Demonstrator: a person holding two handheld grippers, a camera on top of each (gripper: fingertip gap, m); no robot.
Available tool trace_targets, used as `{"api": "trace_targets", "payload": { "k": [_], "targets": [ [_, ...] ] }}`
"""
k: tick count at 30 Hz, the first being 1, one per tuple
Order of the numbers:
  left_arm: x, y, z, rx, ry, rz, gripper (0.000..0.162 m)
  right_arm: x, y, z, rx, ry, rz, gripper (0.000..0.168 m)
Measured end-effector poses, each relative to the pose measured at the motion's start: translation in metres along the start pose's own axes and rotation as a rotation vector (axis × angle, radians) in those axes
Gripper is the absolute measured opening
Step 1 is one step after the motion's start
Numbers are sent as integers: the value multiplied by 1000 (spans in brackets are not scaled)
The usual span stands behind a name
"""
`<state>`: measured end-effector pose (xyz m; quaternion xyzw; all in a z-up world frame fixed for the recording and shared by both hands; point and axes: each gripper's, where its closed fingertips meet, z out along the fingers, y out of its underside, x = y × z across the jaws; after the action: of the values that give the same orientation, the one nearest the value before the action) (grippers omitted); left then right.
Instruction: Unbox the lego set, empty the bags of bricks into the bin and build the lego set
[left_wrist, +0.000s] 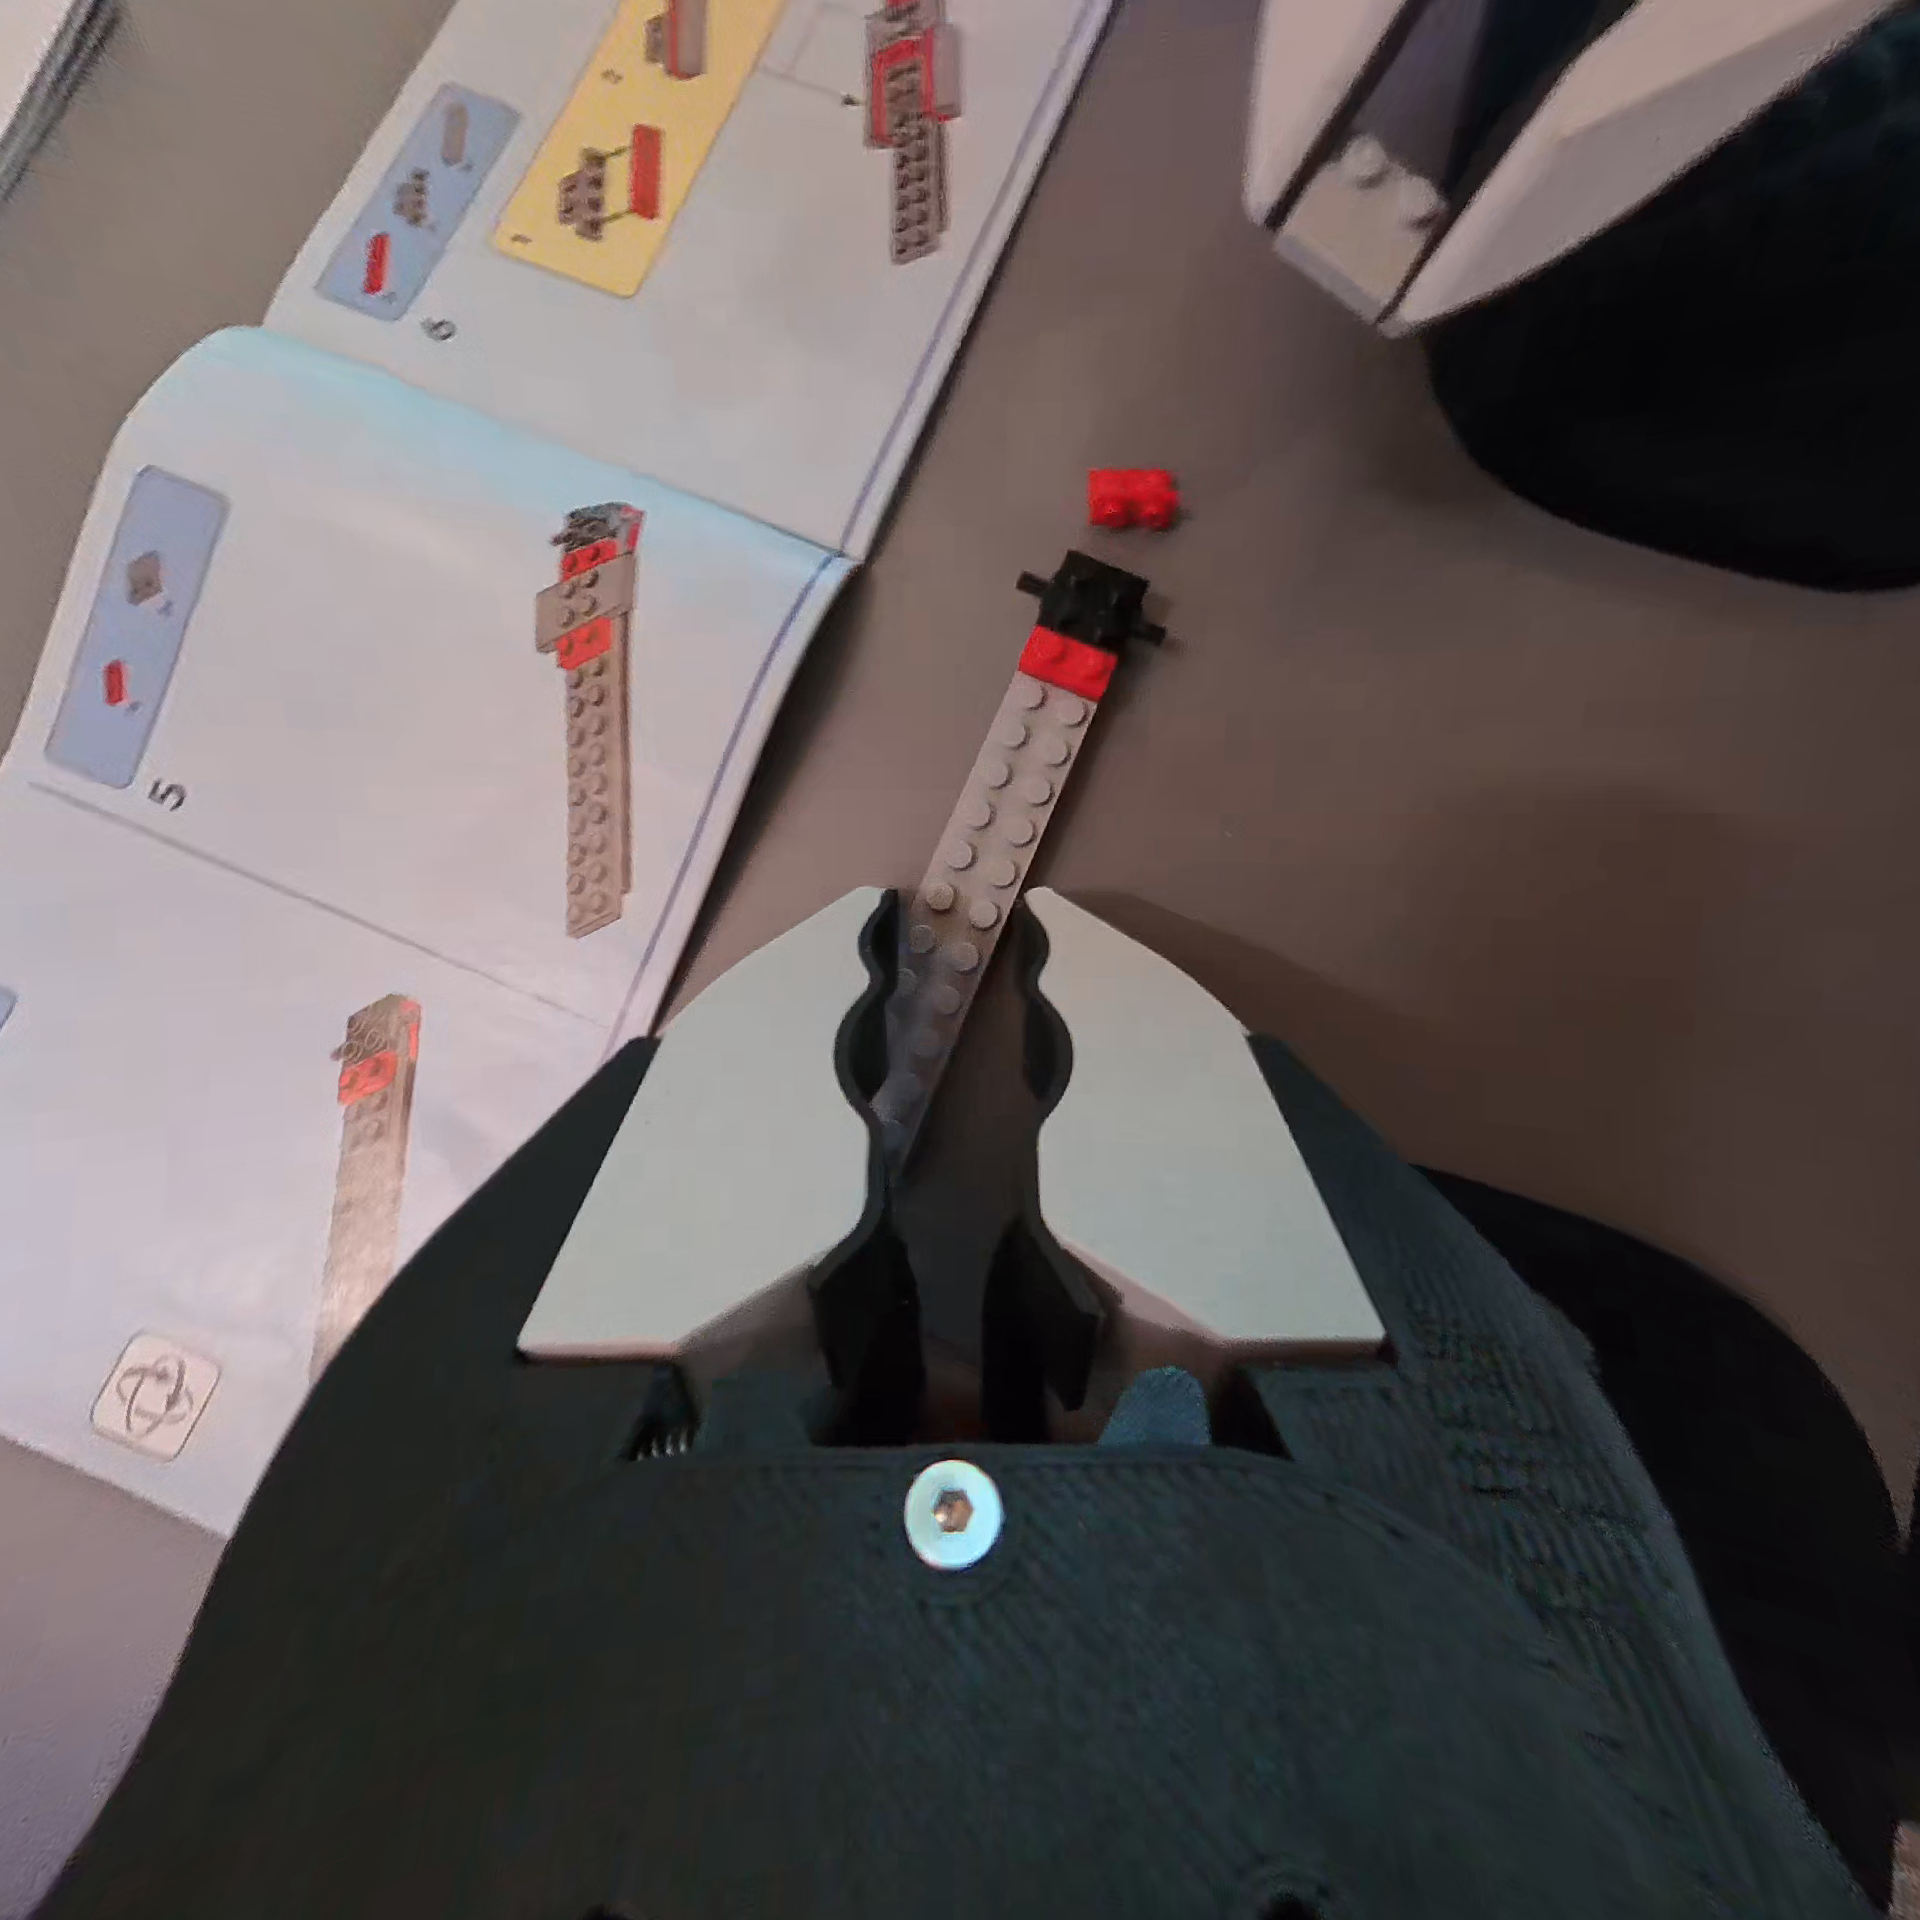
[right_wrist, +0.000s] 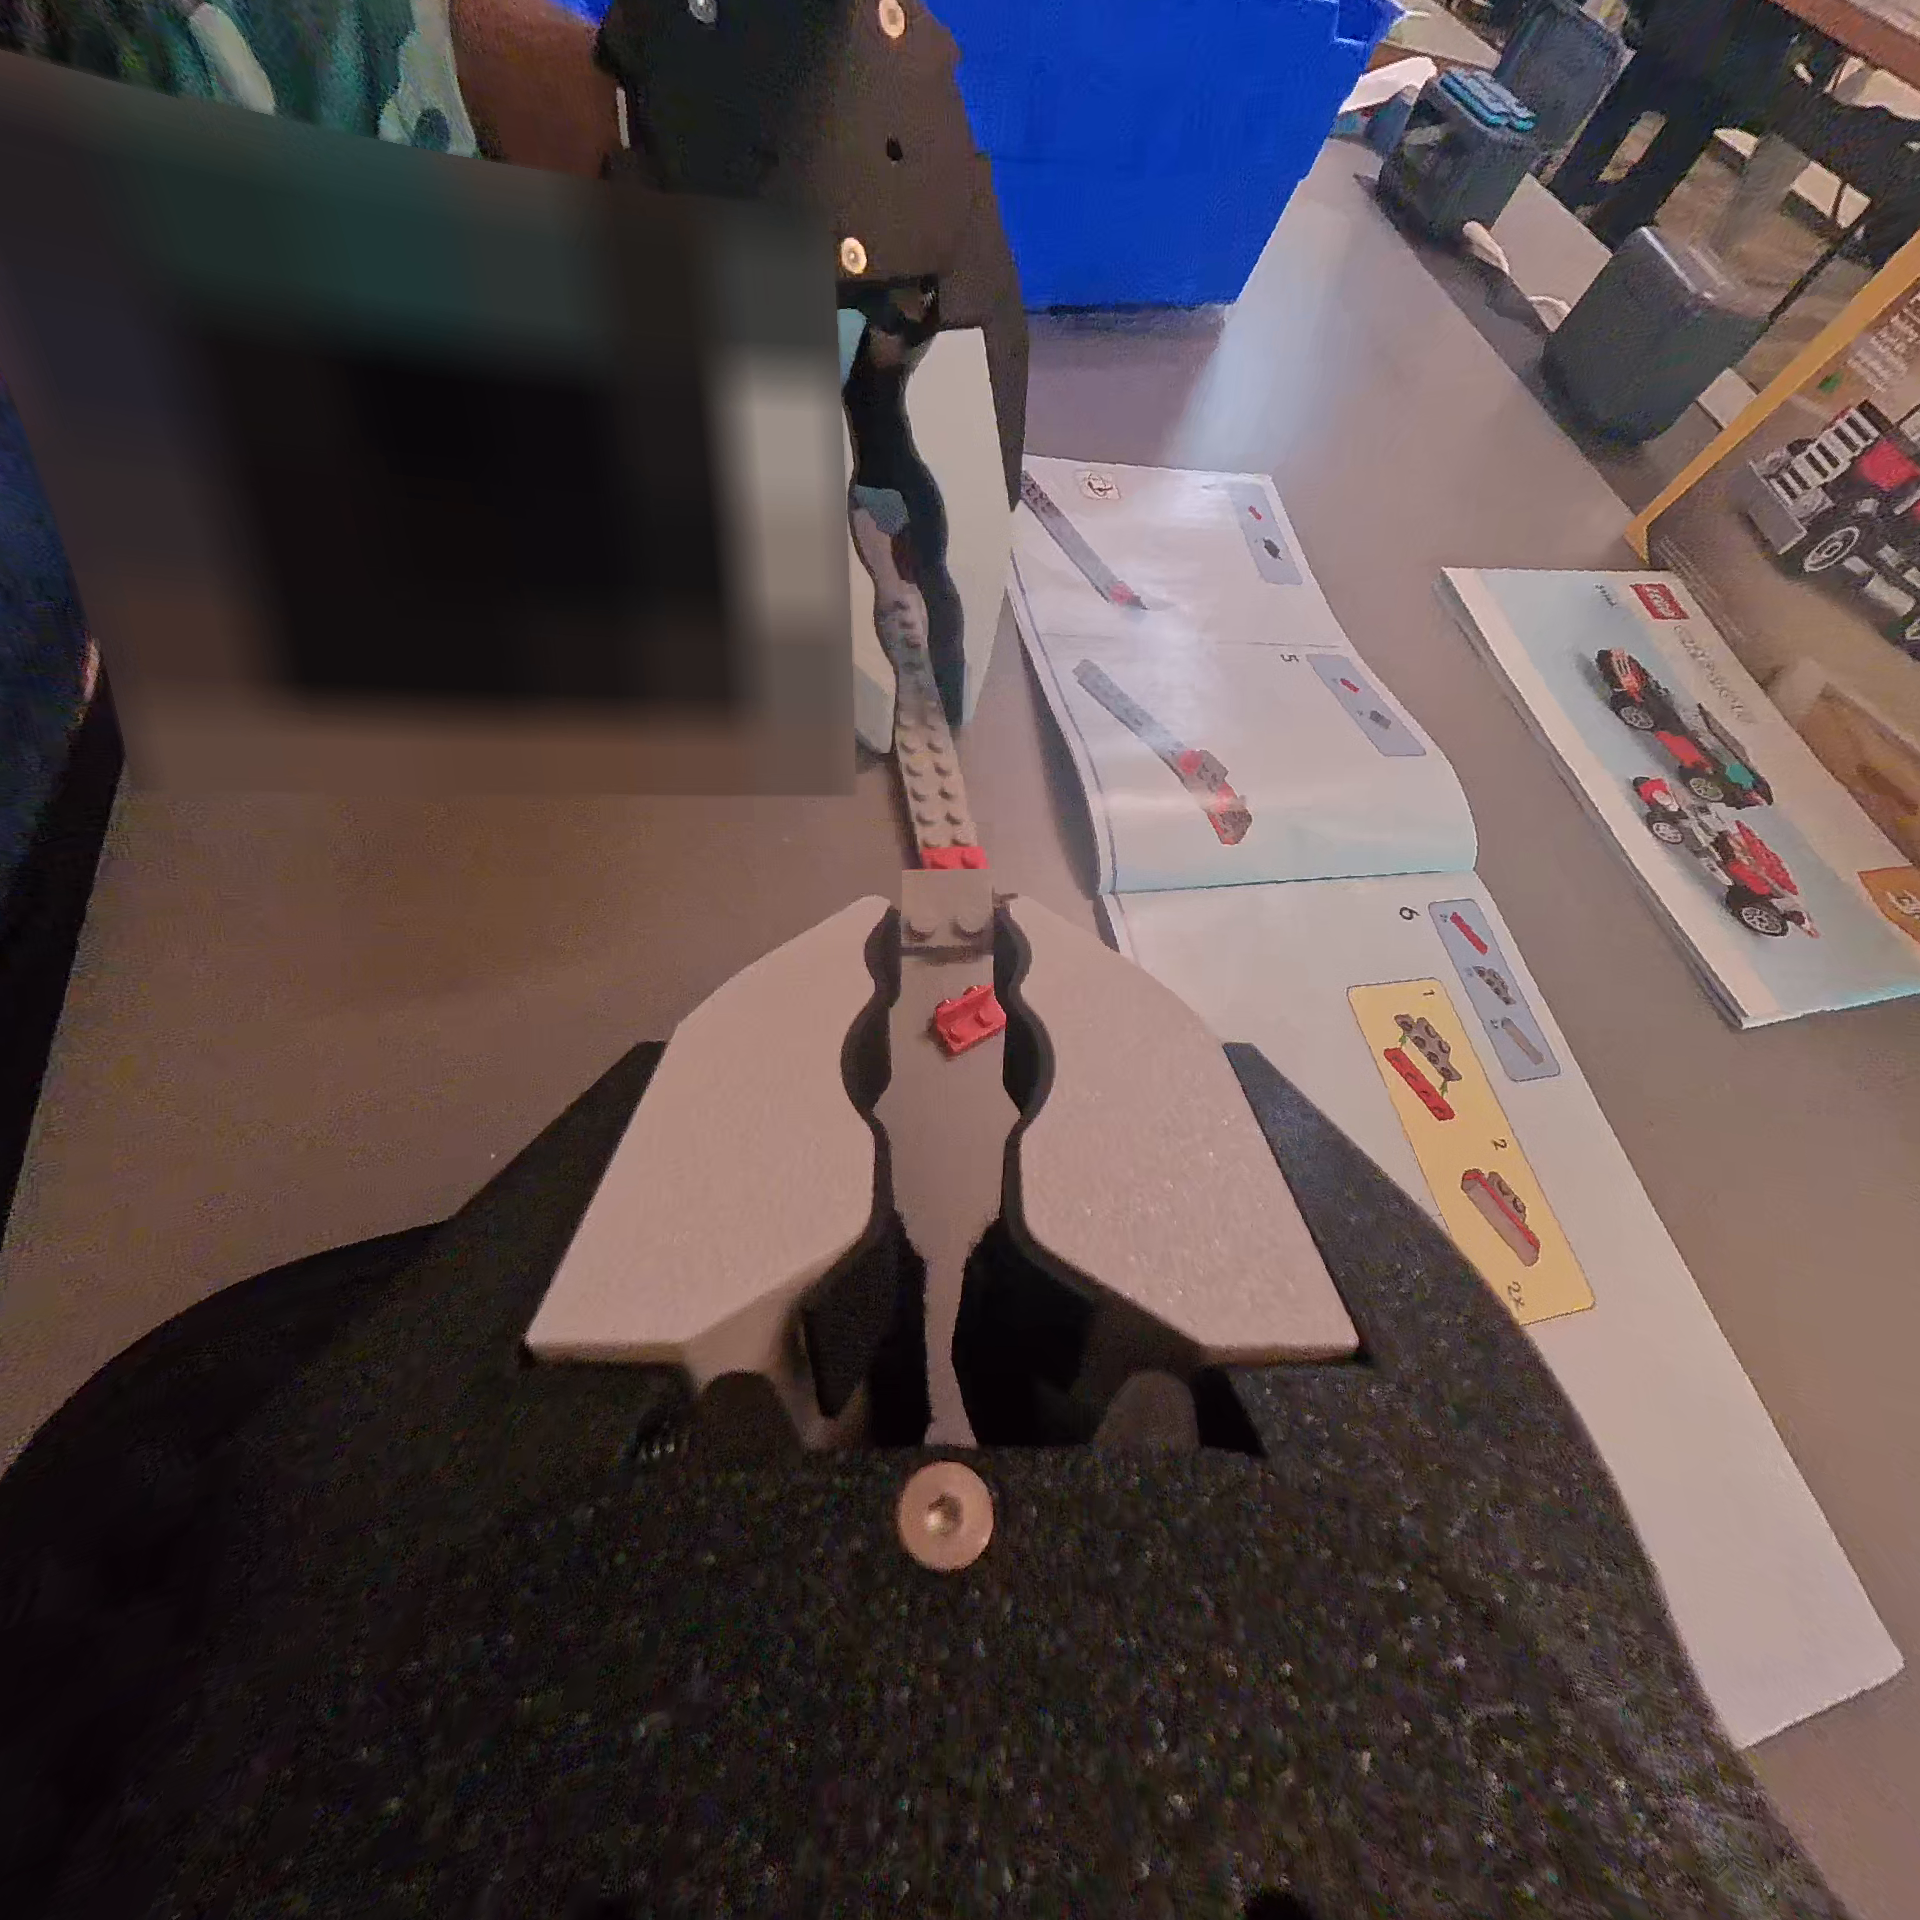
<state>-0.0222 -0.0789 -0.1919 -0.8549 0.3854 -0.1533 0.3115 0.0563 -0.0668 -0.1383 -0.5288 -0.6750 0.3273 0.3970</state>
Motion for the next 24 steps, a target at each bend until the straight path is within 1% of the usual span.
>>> {"api": "trace_targets", "payload": {
  "k": [1, 3, 5, 6, 9, 11, 13, 15, 17, 20, 24],
  "targets": [
    [-2, 0, 0, -10, -21, -35, 20, 2, 1, 0, -8, 6, 19, 17],
    [-5, -1, 1, -24, -73, -97, 19, 7, 2, 1, -33, 32, 71, 17],
    [-9, -2, 1, -42, -145, -136, 18, 11, 2, 4, -50, 64, 155, 17],
    [-8, -3, 2, -53, -155, -161, 18, 11, 2, 6, -54, 74, 204, 17],
    [5, -10, 7, -48, -92, -267, 19, 11, 2, 12, -67, 96, 352, 17],
    [15, -14, 8, -33, -33, -324, 28, 11, 4, 17, -77, 121, 431, 17],
    [17, -15, 6, -20, -8, -343, 31, 10, 10, 21, -105, 151, 479, 17],
    [18, -13, 4, -14, 7, -352, 31, 13, 19, 22, -163, 201, 488, 17],
    [23, -11, 2, -20, 57, -362, 30, 17, 21, 21, -187, 239, 487, 17],
    [34, -13, 1, -9, 143, -374, 28, 17, 22, 25, -199, 235, 502, 17],
    [23, -16, -4, 29, 123, -345, 28, 18, 24, 29, -220, 230, 470, 17]
  ]
}}
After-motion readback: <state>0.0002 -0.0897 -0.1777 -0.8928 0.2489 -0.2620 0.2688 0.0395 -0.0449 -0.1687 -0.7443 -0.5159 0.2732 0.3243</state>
